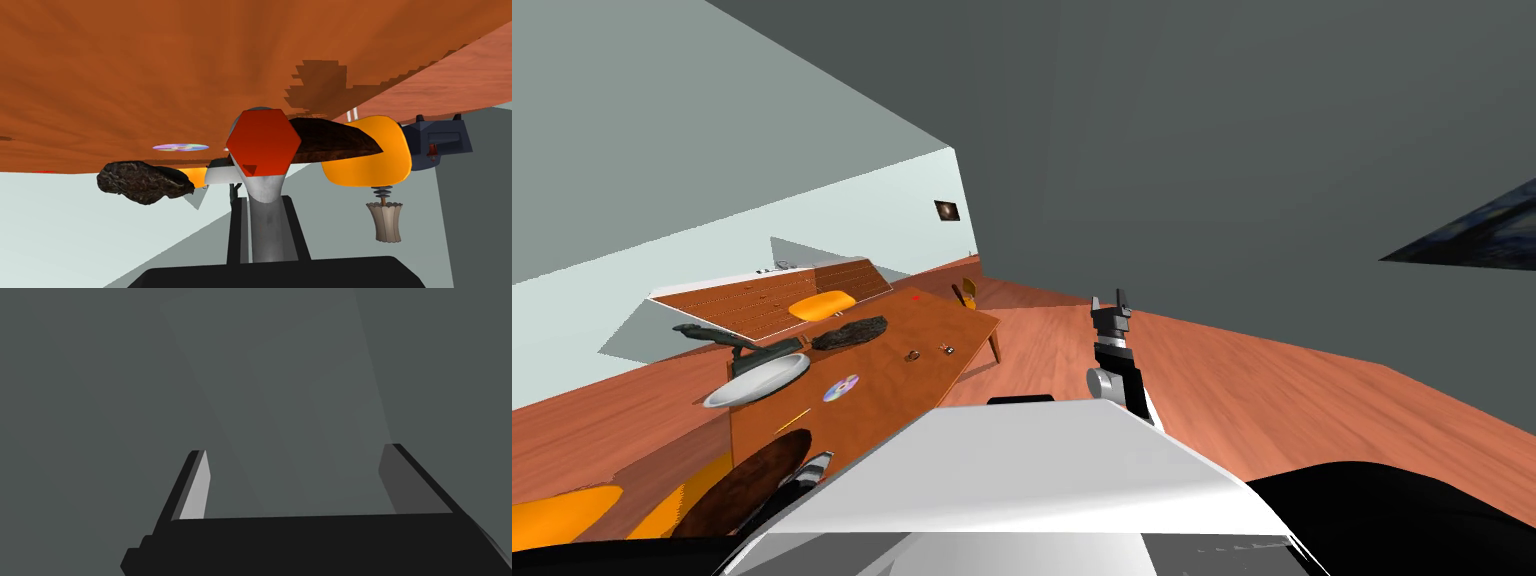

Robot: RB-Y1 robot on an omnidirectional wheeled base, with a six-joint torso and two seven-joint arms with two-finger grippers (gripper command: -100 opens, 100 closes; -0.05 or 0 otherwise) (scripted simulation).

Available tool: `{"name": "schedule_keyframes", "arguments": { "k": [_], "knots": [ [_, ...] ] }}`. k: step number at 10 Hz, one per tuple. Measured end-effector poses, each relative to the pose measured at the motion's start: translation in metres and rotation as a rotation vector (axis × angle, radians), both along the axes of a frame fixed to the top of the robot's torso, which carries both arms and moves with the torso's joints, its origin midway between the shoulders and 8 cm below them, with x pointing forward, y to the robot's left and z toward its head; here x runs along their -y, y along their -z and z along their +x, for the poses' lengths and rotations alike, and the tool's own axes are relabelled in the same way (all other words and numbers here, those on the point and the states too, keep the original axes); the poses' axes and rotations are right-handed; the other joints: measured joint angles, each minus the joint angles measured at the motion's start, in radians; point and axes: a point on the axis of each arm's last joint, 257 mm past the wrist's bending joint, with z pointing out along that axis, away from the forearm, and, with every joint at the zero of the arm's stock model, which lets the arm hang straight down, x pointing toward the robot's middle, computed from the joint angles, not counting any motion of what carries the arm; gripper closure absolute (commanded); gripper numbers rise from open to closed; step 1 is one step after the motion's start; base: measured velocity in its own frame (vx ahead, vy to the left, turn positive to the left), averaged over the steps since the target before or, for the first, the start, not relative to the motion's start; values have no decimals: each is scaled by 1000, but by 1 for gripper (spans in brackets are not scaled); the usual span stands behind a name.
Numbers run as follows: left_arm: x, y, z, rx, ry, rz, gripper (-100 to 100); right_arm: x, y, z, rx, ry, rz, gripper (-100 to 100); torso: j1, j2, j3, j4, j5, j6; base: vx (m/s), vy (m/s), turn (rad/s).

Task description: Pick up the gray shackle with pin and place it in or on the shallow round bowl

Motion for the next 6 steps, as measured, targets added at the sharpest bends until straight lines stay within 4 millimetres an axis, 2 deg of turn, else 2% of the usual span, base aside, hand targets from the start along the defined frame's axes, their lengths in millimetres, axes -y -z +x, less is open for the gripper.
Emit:
{"name": "schedule_keyframes", "arguments": {
  "k": [2, 6],
  "knots": [
    [-11, -8, 18, 5, 7, 2, 100, 0, 0, 0, 0, 0, 0, 0, 6, 4, 3, 1, 0, 1, -93, 127, 18],
    [-20, -26, 71, 16, 70, 22, 100, 0, 0, 0, 0, 0, 0, 0, 7, 8, 5, 2, 0, 2, -116, 110, 37]
  ]
}}
